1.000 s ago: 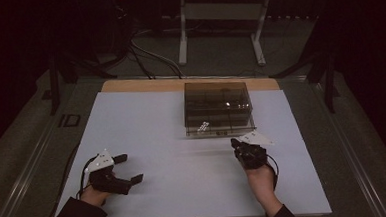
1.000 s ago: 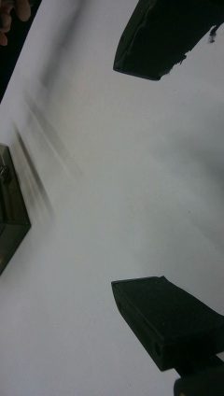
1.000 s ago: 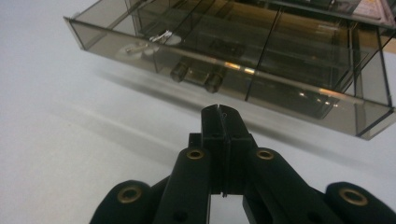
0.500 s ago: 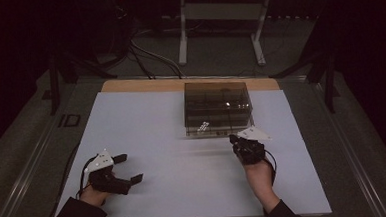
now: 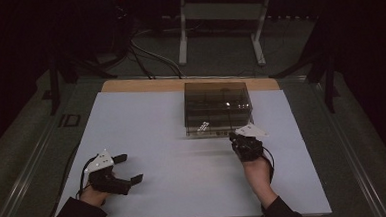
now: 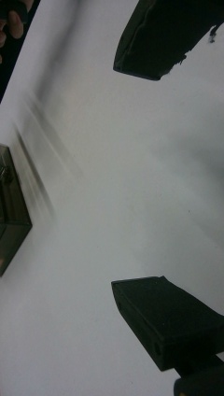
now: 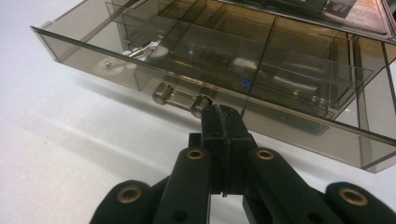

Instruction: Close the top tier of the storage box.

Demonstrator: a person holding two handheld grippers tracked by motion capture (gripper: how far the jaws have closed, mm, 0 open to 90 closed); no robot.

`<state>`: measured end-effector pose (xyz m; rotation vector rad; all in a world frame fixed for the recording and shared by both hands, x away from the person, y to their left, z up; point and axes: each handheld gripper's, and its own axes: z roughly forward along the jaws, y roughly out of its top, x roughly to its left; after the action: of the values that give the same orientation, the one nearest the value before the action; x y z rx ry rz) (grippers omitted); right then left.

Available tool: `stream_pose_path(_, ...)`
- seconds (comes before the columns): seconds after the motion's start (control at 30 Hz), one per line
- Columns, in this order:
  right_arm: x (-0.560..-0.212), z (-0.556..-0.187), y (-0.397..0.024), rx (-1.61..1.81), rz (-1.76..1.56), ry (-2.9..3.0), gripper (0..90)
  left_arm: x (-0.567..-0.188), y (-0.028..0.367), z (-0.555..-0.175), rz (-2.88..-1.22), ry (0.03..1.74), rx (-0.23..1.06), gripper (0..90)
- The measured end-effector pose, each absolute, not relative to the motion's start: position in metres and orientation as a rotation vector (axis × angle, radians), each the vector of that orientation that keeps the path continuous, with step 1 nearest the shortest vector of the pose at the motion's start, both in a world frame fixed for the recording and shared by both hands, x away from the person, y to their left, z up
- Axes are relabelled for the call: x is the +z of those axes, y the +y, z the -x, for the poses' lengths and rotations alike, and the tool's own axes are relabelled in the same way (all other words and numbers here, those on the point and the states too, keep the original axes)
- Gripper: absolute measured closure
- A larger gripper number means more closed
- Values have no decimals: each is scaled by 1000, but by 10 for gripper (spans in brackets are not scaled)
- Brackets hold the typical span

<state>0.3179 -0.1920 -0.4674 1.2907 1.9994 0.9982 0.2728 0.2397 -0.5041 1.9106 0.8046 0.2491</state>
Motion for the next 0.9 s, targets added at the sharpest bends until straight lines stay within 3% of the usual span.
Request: stream_pose_path(0.9,-474,-329,-188,981,-1299,2021,899,-504,240,-273,-1914,806,253,10)
